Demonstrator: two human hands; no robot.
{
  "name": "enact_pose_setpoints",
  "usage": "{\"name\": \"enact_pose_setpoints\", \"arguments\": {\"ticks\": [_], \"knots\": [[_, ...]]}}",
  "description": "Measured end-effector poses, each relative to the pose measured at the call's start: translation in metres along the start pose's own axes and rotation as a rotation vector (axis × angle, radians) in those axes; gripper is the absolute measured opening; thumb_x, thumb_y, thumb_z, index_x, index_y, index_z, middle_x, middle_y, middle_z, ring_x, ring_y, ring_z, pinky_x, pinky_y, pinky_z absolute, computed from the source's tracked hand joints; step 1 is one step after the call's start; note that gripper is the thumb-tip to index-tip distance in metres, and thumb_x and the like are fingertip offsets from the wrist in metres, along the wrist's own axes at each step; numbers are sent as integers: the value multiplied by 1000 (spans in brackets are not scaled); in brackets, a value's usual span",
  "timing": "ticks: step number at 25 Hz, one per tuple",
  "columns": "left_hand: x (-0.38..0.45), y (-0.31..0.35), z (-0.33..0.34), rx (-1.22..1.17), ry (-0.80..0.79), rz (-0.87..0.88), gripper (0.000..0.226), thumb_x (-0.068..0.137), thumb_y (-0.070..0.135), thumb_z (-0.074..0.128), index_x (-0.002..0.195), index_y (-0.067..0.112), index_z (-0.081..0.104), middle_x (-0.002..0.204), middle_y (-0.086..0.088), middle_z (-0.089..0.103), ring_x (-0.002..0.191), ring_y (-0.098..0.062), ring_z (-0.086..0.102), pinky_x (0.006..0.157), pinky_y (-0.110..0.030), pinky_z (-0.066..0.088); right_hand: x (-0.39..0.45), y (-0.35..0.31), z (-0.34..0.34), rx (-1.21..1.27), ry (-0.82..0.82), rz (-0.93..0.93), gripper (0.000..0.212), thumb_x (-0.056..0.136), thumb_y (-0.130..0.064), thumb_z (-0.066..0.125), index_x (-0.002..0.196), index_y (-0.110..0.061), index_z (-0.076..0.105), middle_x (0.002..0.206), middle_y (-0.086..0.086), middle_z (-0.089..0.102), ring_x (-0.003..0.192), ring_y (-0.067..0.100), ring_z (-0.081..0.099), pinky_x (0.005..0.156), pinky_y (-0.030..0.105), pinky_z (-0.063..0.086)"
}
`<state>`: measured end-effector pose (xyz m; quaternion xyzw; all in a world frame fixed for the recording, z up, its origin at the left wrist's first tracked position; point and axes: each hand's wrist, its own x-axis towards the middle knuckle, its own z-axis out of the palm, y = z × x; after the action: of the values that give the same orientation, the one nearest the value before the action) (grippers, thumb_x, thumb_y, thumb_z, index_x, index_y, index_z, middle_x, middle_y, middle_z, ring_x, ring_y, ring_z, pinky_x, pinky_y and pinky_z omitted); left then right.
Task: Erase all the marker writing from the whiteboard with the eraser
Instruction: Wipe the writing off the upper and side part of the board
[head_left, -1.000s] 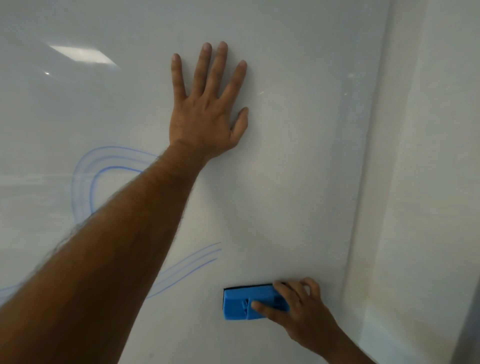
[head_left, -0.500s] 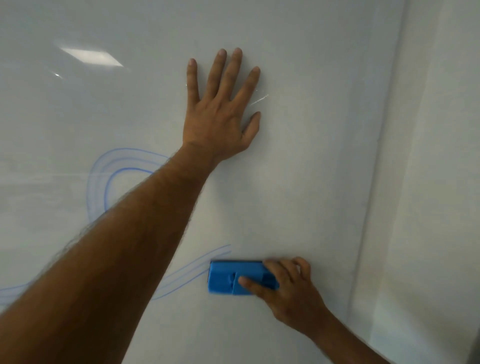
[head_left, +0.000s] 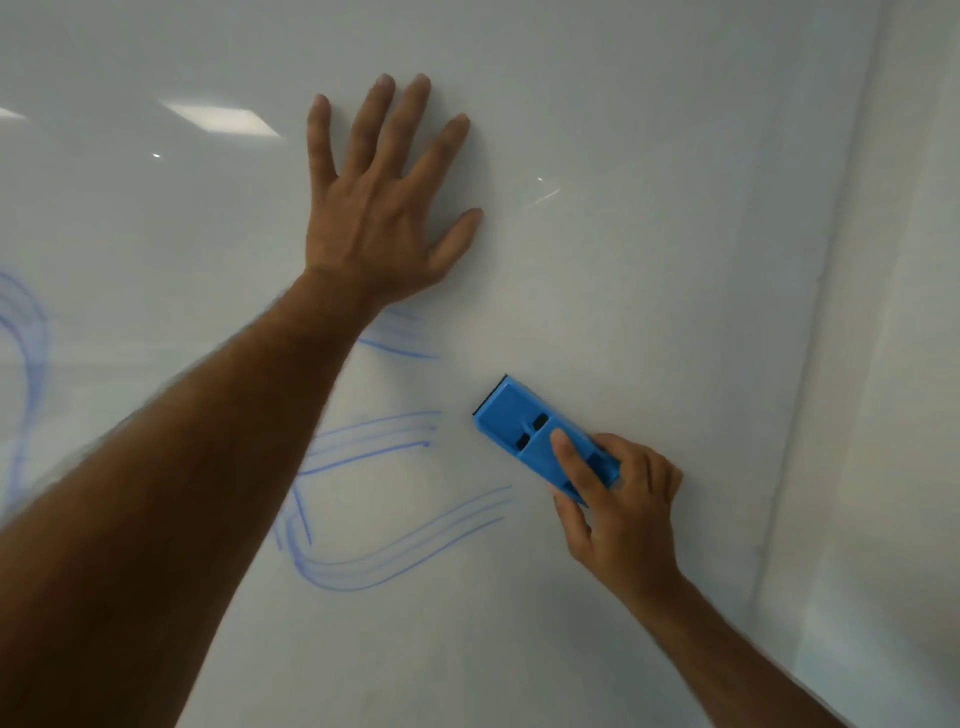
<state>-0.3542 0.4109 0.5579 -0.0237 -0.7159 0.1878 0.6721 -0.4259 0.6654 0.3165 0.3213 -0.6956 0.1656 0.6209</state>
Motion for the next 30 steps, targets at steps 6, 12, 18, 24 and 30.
{"name": "enact_pose_setpoints", "arguments": {"ticks": [6,12,18,24,30], "knots": [[-18,-58,-14,16,7,-107,68,99,66,36,155,28,37,165,-10,27,153,-31,22,120,-63,12,-52,-22,11,-61,-168,-531,71,85,-19,58,150,-43,42,123,11,50,99,29,50,87,48,38],[-35,-101,-26,21,-6,-151,68,98,66,37,155,29,35,165,-9,26,153,-30,20,121,-59,12,-3,-17,3,-86,-68,-360,64,87,-25,66,146,-42,47,123,10,57,97,31,56,87,48,37],[-40,-104,-24,-3,1,-162,68,99,65,37,156,29,33,166,-9,24,154,-30,18,122,-59,8,-22,-50,18,-16,-39,-340,61,90,-24,65,147,-40,47,123,10,51,96,31,53,85,47,38],[-41,-104,-24,-6,-6,-164,68,99,65,36,157,29,32,166,-10,23,154,-31,17,122,-60,8,-27,-54,20,-48,-127,-686,58,98,-15,51,149,-43,46,125,8,55,100,25,55,88,48,39],[-40,-103,-25,-3,0,-164,67,99,63,38,156,27,34,166,-10,24,154,-31,18,121,-59,8,46,-63,20,33,93,-149,55,91,-33,72,141,-41,52,119,9,66,97,30,57,86,49,39]]}}
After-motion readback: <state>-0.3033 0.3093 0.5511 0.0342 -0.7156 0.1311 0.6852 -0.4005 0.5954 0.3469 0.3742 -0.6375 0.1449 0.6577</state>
